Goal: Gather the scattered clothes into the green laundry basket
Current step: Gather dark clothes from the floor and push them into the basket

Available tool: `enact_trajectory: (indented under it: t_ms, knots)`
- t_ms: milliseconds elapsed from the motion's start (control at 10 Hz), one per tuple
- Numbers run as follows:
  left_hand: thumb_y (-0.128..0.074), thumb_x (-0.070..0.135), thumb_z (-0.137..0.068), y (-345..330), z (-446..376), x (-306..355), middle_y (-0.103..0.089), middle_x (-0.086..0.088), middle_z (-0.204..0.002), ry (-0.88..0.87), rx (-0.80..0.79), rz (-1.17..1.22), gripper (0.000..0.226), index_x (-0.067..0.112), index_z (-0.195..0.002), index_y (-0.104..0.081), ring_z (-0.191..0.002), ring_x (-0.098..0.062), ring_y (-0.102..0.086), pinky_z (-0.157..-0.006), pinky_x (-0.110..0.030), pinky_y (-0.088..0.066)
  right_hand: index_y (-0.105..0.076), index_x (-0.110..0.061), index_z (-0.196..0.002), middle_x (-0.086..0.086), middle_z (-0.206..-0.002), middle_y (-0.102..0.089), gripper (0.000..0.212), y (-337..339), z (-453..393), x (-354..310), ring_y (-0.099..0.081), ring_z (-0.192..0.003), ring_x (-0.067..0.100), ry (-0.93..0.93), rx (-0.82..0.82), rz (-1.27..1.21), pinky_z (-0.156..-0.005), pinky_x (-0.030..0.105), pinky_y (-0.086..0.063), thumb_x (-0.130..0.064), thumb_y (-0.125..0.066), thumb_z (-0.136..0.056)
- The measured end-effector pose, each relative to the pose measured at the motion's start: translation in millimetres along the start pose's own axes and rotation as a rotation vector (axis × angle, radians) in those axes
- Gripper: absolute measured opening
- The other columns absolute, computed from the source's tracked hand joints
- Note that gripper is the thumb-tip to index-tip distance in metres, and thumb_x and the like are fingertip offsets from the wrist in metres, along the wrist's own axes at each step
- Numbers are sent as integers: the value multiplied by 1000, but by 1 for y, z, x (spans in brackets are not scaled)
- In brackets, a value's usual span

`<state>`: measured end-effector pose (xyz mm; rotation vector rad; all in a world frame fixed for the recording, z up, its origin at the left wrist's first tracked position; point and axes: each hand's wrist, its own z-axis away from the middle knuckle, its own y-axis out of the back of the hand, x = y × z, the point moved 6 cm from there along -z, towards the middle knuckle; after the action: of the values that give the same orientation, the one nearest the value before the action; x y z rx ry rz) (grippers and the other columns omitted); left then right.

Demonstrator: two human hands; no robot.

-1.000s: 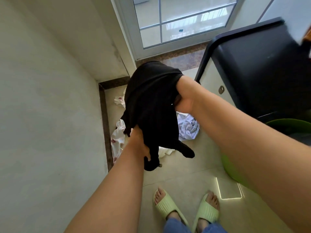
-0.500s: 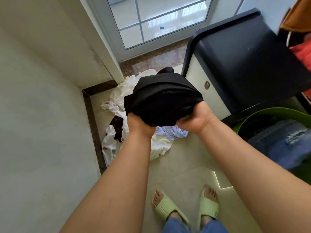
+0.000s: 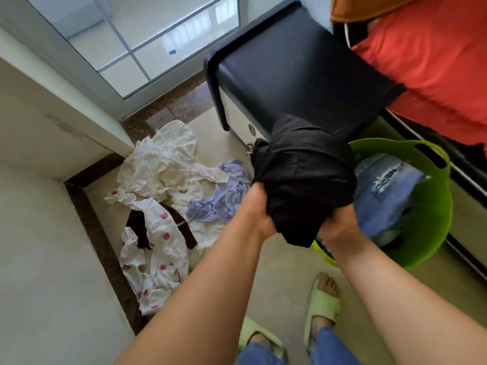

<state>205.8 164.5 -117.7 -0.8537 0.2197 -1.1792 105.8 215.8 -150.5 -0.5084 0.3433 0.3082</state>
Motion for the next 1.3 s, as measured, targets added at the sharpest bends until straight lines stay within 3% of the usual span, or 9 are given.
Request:
enact_trajectory:
  t_ms: [100,200,300,500,600,700,900,1000,1300]
  knots:
    - [-42,48,-97,-27,-34,-38,-74,-7,-93,130,54,-156,49,14,-90,-75,-90,-21,-68,-88,-31,-51,-45,-17,-139,8,-142,-50,45,46,-6,-50,-46,-130,32,84,99,-32,-97,40,-42,-38,-28,-103]
    - [-41,47,-98,-49,-73,-82,-75,-4,-88,220,169,-286,44,14,-98,-71,-76,-16,-72,-66,-23,-58,-65,-23,-120,0,-121,-67,47,81,-14,-106,-55,-118,30,181,96,-73,-92,43,-53,-46,-59,-80]
    - [-53,35,-94,-45,-111,-101,-69,-10,-110,135,433,-424,36,13,-121,-62,-94,-24,-67,-79,-33,-54,-72,-28,-92,-3,-91,-75,31,118,-28,-153,-66,-91,23,237,196,-25,-80,33,-53,-37,-43,-97]
    - [-51,13,-85,-56,-130,-102,-28,-10,-155,-187,752,-1328,79,36,-152,-15,-138,-32,-33,-108,-43,-38,-54,-30,-133,6,-136,-57,48,231,-110,-189,-57,-115,29,143,556,255,-98,46,-46,-9,-38,-94]
    - [-53,24,-87,-96,-153,-120,3,0,-163,-382,372,-1789,80,48,-150,-9,-149,-27,0,-117,-52,-21,-50,-19,-138,7,-137,-53,42,216,-96,-195,-54,-119,28,76,630,268,-95,34,-44,-10,-35,-100]
    - [-54,56,-88,-97,-182,-154,14,0,-162,-120,124,-2000,83,53,-147,5,-148,-34,8,-115,-63,-7,-43,-15,-144,8,-143,-48,43,223,-106,-196,-48,-129,26,1,664,317,-91,29,-39,-12,-29,-104]
    - [-62,54,-85,-72,-228,-182,26,0,-159,182,132,-2071,96,55,-144,13,-147,-40,10,-110,-67,-21,-21,-10,-152,11,-157,-26,49,223,-143,-201,-28,-143,26,-110,679,1072,-108,25,-32,-10,-24,-103]
    - [-65,43,-88,-59,-257,-190,29,2,-158,340,188,-1975,95,53,-147,9,-145,-43,13,-113,-63,-20,-36,-6,-145,17,-144,-44,46,224,-151,-204,-46,-130,31,-12,668,754,-86,26,-45,-6,-36,-99]
    - [-58,58,-82,6,-340,-221,19,7,-161,499,233,-2169,98,47,-149,13,-145,-36,23,-114,-65,-9,-10,-14,-152,14,-149,-31,85,212,-186,-185,-39,-132,36,12,495,1563,-103,43,-40,-27,-64,-88]
